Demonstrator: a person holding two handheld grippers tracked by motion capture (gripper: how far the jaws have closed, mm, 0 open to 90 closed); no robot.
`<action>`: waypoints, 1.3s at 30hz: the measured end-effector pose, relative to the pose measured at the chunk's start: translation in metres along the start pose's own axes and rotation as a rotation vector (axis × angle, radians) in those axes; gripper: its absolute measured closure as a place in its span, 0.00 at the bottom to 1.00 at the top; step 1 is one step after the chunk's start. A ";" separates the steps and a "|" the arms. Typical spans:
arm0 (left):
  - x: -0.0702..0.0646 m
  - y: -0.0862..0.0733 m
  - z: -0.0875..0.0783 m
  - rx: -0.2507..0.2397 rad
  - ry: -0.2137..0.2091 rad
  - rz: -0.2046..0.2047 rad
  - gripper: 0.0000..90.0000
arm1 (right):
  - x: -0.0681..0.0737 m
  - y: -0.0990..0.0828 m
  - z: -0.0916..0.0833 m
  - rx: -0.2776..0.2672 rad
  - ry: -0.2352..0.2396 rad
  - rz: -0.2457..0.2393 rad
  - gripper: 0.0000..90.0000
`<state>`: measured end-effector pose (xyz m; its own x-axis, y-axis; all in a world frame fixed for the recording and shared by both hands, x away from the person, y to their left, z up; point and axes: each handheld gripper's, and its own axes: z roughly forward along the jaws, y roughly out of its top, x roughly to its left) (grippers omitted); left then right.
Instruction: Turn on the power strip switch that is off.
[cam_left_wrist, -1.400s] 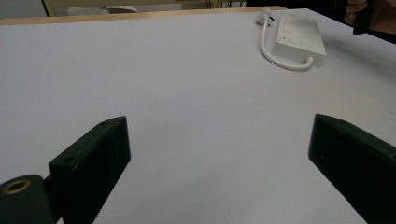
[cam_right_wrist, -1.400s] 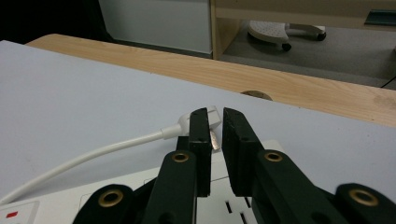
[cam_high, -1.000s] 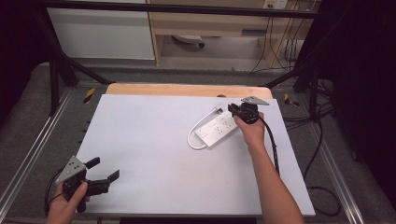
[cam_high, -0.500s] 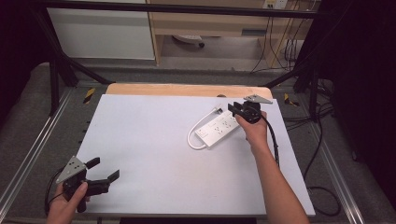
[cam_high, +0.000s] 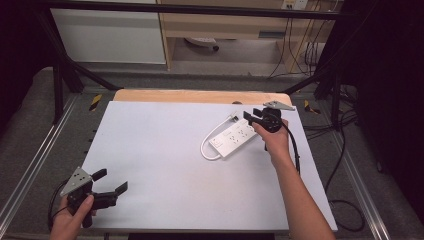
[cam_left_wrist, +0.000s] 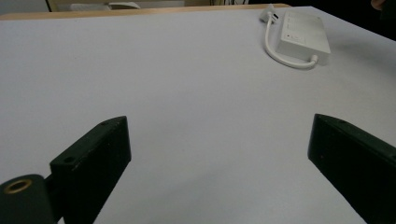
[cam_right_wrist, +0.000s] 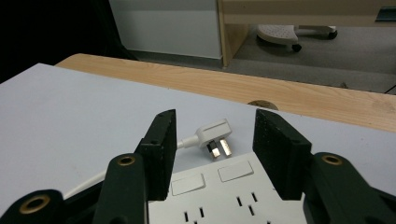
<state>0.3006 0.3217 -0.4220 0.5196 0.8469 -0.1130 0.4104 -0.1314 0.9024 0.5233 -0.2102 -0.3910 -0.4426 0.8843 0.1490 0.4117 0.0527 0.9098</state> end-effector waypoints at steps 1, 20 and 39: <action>0.000 0.000 0.000 0.000 0.000 0.000 0.07 | 0.001 0.001 -0.001 0.002 0.002 0.003 0.54; -0.001 0.000 0.000 0.000 -0.003 0.000 0.07 | 0.010 0.010 -0.025 0.016 0.012 0.023 0.08; -0.002 0.000 0.001 0.001 -0.004 0.002 0.07 | 0.023 0.001 -0.064 -0.011 0.039 -0.033 0.04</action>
<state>0.3000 0.3194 -0.4216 0.5233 0.8447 -0.1124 0.4102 -0.1341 0.9021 0.4625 -0.2192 -0.3617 -0.4866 0.8632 0.1342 0.3879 0.0758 0.9186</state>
